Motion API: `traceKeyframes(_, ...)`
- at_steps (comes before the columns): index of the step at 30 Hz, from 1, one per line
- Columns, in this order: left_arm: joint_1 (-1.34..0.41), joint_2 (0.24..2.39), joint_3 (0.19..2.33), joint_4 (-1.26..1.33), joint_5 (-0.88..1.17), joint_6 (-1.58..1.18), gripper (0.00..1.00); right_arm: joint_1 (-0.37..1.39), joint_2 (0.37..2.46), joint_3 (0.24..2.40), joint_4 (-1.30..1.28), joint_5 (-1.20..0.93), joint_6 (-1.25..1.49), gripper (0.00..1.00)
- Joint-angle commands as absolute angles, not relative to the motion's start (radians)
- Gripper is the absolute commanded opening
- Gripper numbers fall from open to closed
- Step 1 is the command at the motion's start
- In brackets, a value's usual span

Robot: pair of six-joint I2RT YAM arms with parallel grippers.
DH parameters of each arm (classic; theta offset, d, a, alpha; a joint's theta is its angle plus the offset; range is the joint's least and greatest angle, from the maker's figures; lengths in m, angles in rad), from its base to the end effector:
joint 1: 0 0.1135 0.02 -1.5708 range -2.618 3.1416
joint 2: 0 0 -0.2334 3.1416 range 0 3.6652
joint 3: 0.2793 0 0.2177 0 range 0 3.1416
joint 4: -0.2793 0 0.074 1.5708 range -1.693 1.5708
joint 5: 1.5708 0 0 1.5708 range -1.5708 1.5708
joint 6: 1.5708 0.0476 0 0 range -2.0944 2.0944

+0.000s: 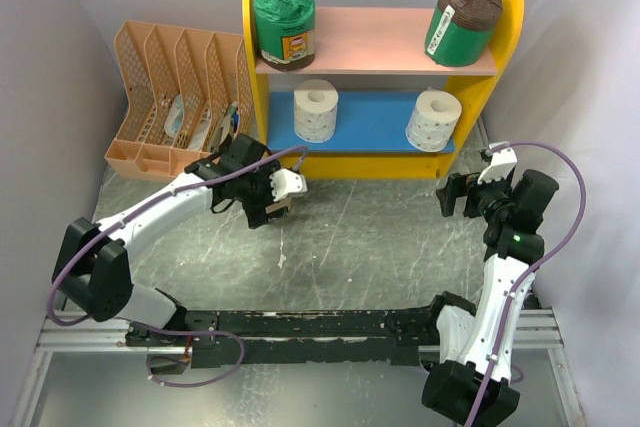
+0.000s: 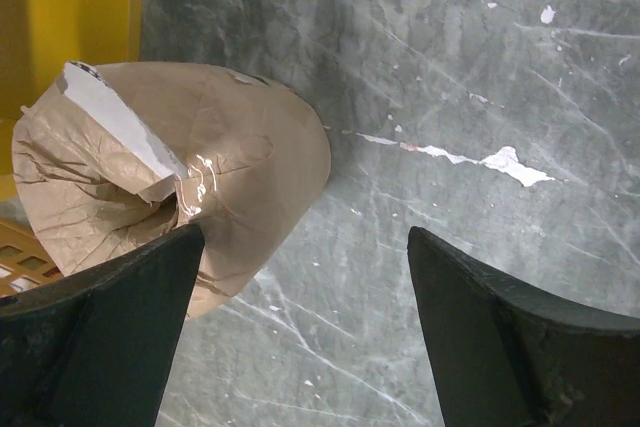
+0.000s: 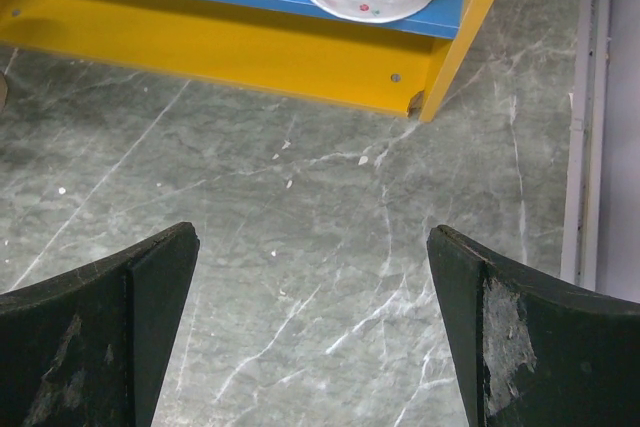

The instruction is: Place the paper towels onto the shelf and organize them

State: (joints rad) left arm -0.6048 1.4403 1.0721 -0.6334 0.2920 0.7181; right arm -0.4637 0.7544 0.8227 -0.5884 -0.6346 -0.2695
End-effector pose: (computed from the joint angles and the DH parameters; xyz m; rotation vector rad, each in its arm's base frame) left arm 0.2151 -0.1653 0.2249 1.6460 1.9366 -0.3307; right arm 0.1486 -0.0428 0.2917 -0.1806 1.9794 0.1929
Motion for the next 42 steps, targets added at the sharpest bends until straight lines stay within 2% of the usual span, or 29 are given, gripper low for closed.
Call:
traceKeyframes(1, -0.602, 1.465, 1.090, -0.565, 0.299, 0.739, 0.95, -0.472, 0.748, 0.811, -0.580, -0.647, -0.278, 1.00)
traceKeyframes(10, -0.603, 1.520, 1.091, -0.542, 0.276, 0.747, 0.93, -0.472, 0.747, 0.810, -0.577, -0.644, -0.275, 1.00)
traceKeyframes(16, -0.602, 1.523, 1.117, -0.562, 0.292, 0.735, 0.85, -0.472, 0.746, 0.808, -0.575, -0.646, -0.275, 1.00)
traceKeyframes(22, -0.603, 1.478, 1.159, -0.570, 0.282, 0.730, 0.91, -0.472, 0.745, 0.808, -0.573, -0.649, -0.274, 1.00)
traceKeyframes(37, -0.603, 1.588, 1.159, -0.523, 0.263, 0.746, 0.90, -0.472, 0.749, 0.807, -0.572, -0.654, -0.275, 1.00)
traceKeyframes(40, -0.602, 1.615, 1.174, -0.513, 0.266, 0.737, 0.87, -0.472, 0.748, 0.807, -0.570, -0.652, -0.272, 1.00)
traceKeyframes(42, -0.603, 1.632, 1.199, -0.526, 0.280, 0.730, 0.81, -0.472, 0.748, 0.807, -0.572, -0.651, -0.274, 1.00)
